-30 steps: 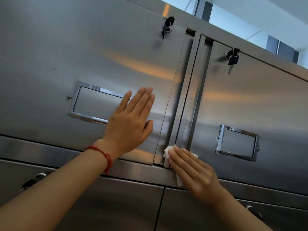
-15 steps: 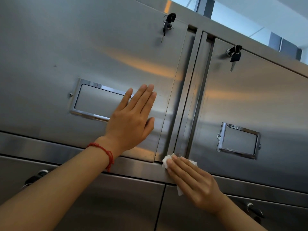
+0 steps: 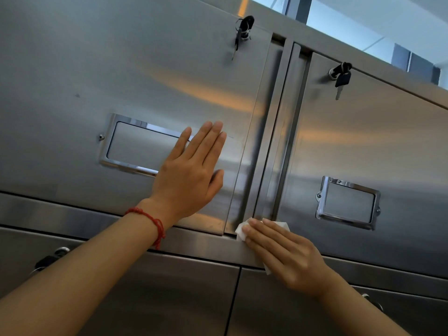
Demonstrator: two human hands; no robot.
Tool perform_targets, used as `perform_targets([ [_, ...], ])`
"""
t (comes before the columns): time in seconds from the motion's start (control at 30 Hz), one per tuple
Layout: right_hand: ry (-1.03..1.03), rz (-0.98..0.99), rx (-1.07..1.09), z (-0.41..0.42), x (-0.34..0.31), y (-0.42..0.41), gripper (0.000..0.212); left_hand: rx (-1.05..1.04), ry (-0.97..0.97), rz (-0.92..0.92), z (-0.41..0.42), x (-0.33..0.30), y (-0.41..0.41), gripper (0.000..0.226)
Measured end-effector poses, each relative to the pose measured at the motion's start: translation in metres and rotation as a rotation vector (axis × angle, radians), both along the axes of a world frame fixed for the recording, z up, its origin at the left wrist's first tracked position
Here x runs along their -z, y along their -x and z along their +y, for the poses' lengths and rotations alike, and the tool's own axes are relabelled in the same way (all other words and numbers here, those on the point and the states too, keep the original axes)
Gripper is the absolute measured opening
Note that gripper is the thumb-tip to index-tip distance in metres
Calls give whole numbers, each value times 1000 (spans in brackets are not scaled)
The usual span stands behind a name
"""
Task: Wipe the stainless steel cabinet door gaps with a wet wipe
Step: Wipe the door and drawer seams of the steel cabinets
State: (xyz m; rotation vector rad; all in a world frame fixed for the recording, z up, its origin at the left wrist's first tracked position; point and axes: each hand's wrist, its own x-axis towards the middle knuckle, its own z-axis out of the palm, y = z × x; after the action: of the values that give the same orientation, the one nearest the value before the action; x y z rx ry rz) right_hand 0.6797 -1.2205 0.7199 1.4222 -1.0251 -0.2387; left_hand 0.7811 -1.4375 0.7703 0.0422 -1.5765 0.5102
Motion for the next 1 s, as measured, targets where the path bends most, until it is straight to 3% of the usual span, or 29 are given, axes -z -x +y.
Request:
perform_targets([
  [0.13,49,12,-56,-6,-13,0,18,-5,1,2,0,0,0,57],
  [1.0,224,32,-94,-20,-92,12,35,12,-12,-14,1,0,-1,57],
])
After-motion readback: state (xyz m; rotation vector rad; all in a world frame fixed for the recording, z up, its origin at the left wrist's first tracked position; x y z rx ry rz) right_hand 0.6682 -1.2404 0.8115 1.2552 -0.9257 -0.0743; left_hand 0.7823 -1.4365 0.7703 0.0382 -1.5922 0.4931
